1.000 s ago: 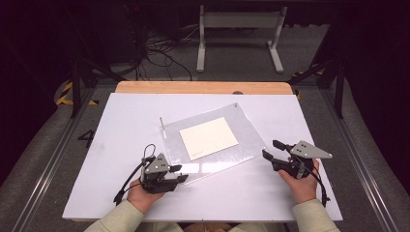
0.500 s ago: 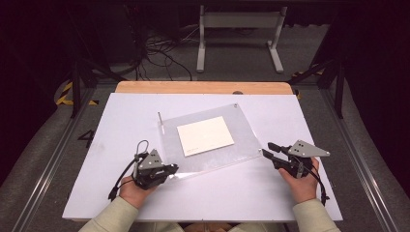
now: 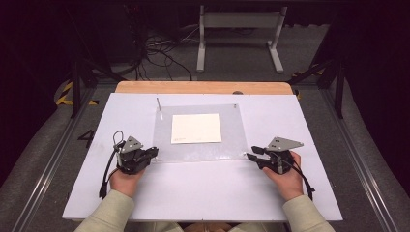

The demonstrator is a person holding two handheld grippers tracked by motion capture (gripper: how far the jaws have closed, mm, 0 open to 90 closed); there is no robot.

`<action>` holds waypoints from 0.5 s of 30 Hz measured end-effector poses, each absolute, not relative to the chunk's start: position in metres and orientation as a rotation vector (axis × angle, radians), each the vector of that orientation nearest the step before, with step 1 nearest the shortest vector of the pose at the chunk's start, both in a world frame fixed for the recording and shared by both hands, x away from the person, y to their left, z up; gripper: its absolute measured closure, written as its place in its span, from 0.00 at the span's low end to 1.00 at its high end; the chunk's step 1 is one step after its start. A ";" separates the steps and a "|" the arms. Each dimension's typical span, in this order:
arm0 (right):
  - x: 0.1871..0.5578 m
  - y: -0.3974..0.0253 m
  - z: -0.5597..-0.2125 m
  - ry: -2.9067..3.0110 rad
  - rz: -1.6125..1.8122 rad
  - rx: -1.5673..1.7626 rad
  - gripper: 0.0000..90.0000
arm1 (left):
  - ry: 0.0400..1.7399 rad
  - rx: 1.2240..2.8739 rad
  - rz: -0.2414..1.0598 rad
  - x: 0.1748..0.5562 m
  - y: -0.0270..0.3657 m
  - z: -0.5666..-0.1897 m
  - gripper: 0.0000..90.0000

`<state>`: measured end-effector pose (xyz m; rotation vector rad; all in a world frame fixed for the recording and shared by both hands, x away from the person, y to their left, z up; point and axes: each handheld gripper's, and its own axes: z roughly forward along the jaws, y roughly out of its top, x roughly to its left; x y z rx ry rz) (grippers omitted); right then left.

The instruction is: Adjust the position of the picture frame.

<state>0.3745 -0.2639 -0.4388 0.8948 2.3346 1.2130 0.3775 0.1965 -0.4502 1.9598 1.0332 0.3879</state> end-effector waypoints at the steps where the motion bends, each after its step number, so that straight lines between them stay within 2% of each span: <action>1: 0.376 -0.261 -0.440 2.342 1.204 0.896 0.70 | 1.023 1.947 0.381 0.377 0.197 -0.451 0.90; 4: 0.382 -0.254 -0.444 2.362 1.187 0.891 0.73 | 0.990 1.901 0.309 0.377 0.204 -0.449 0.65; 6: 0.386 -0.252 -0.446 2.368 1.186 0.899 0.73 | 0.969 1.883 0.295 0.375 0.207 -0.449 0.58; 11: 0.397 -0.251 -0.454 2.376 1.185 0.914 0.77 | 0.923 1.893 0.329 0.371 0.210 -0.446 0.49; 15: 0.399 -0.250 -0.457 2.396 1.163 0.896 0.91 | 0.916 1.896 0.358 0.366 0.215 -0.443 0.45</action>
